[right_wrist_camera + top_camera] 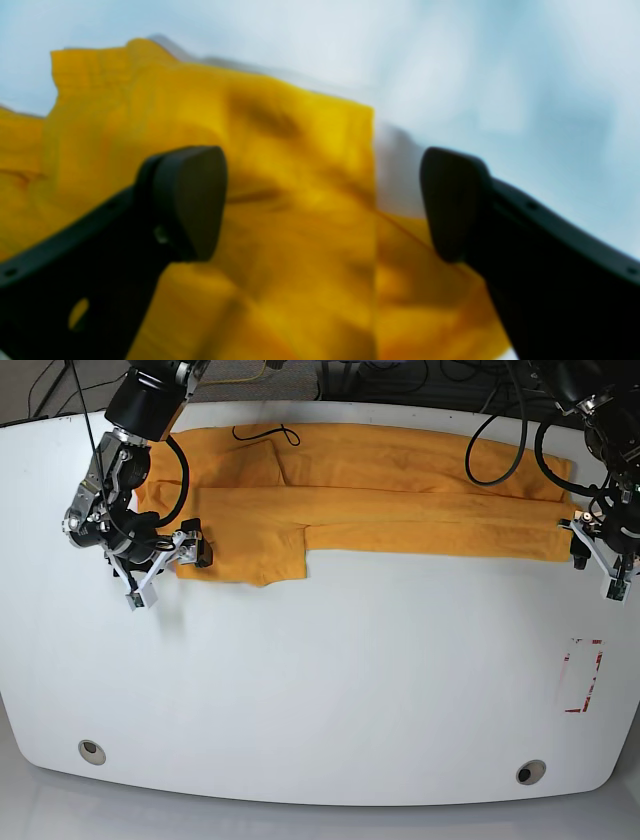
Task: Layout the t-shirt on the table in an organized manner, then fold the t-shirt properly
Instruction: 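Open both grippers and move the right gripper to the protruding sleeve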
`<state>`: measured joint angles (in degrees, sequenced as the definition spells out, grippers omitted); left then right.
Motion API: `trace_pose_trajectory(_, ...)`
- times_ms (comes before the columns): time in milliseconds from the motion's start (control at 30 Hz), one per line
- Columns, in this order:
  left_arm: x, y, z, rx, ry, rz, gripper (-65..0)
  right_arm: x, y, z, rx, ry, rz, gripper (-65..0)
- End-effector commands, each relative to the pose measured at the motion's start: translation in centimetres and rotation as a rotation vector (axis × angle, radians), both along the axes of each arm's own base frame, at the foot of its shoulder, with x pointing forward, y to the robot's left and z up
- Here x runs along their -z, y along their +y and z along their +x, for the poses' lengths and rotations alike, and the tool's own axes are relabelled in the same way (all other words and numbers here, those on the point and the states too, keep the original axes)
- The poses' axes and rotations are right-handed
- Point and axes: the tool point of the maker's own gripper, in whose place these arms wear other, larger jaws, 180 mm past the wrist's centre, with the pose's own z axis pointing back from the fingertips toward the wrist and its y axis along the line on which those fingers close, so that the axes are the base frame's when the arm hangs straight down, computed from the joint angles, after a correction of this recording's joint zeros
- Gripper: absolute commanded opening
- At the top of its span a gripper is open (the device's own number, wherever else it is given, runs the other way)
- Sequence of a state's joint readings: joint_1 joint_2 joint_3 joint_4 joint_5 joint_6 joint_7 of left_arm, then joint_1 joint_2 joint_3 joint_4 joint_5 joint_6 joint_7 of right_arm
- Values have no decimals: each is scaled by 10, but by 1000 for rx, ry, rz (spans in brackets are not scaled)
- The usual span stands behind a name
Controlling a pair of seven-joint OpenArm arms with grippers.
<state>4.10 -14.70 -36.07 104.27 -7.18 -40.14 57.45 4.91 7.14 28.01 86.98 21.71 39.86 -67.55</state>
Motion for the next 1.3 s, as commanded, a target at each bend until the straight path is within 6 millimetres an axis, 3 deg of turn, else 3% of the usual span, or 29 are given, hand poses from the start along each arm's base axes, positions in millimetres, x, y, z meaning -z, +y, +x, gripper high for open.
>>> trace_pose_trajectory(0, -15, 4, 6, 7, -43, 22, -283, -14, 12, 15, -23, -66, 24, -67)
trace_pose_trajectory(367, -15, 5, 7, 6, -45, 22, -283, -14, 32, 20, -32, -90, 64, -73)
trace_pose_trajectory(433, -15, 5, 7, 6, -45, 22, -283, -14, 33, 20, -33, -92, 67, -113)
trace_pose_trajectory(633, -15, 5, 7, 5, -44, 21, -283, -15, 34, 21, -33, -95, 73, -453)
trace_pose_trajectory(733, -15, 5, 7, 5, -44, 21, -283, -15, 35, 21, -34, -96, 75, -587)
trace_pose_trajectory(933, -14, 4, 8, 7, -43, 21, -283, -18, 37, 22, -36, -105, 91, -593)
trace_pose_trajectory(1267, -14, 4, 8, 9, -41, 21, -283, -42, 50, 21, -62, -161, 250, -593)
